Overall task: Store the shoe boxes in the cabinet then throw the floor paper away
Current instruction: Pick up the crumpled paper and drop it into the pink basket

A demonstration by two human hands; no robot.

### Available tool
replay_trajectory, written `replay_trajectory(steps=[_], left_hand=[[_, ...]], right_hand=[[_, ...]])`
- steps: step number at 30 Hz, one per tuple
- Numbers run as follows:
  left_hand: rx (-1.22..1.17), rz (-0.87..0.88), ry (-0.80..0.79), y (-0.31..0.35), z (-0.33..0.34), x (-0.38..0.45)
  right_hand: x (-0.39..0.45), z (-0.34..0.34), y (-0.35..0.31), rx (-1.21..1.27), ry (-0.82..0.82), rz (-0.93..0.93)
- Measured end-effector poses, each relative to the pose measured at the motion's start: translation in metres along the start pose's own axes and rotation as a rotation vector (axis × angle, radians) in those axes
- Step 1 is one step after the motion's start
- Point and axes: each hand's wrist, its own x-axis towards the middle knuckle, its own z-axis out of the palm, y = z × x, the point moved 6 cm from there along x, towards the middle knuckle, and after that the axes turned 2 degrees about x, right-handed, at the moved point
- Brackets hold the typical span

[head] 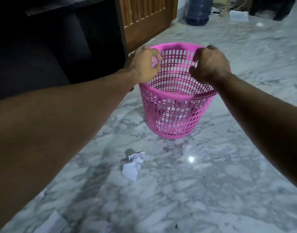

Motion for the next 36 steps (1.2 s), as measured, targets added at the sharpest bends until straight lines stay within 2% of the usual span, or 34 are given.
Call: replay_trajectory(steps=[5,8,12,14,16,18,19,21,23,26,29,32,34,36], left_hand=[[-0.114,-0.01,0.27,-0.033,-0.034,-0.079],[-0.158,-0.081,0.318,-0.051,-0.027,-0.151],[-0.154,-0.204,0.142,-0.07,0.018,-0.285],[-0.15,-0.261,0.033,-0.078,0.044,-0.365],[-0.137,-0.303,-0.114,-0.076,0.068,-0.438],[-0.113,-0.307,-0.208,-0.072,0.085,-0.496],[-0.091,-0.304,-0.23,-0.073,0.092,-0.519],[-0.034,-0.319,-0.231,-0.077,0.104,-0.547],[0.018,-0.339,-0.153,-0.085,0.11,-0.56],[0.066,-0.342,-0.073,-0.09,0.114,-0.561],[0.096,-0.436,0.01,-0.095,0.108,-0.56],[0.131,-0.586,0.201,-0.12,0.082,-0.565],[0.206,-0.712,0.307,-0.149,0.057,-0.574],[0.281,-0.835,0.329,-0.179,0.035,-0.594]], right_hand=[[-0.072,0.0,-0.08,0.249,0.208,-0.356],[-0.128,0.036,-0.122,0.388,0.23,-0.506],[-0.199,0.123,-0.152,0.483,0.08,-0.56],[-0.234,0.178,-0.159,0.454,-0.097,-0.554],[-0.266,0.233,-0.152,0.333,-0.336,-0.488],[-0.294,0.279,-0.141,0.2,-0.506,-0.446],[-0.305,0.295,-0.139,0.161,-0.535,-0.453],[-0.315,0.307,-0.139,0.151,-0.437,-0.485],[-0.317,0.31,-0.147,0.209,-0.29,-0.522],[-0.318,0.311,-0.158,0.232,-0.225,-0.573],[-0.319,0.313,-0.163,0.265,-0.231,-0.608],[-0.32,0.309,-0.185,0.31,-0.227,-0.641],[-0.324,0.308,-0.217,0.378,-0.294,-0.647],[-0.331,0.309,-0.259,0.441,-0.371,-0.639]])
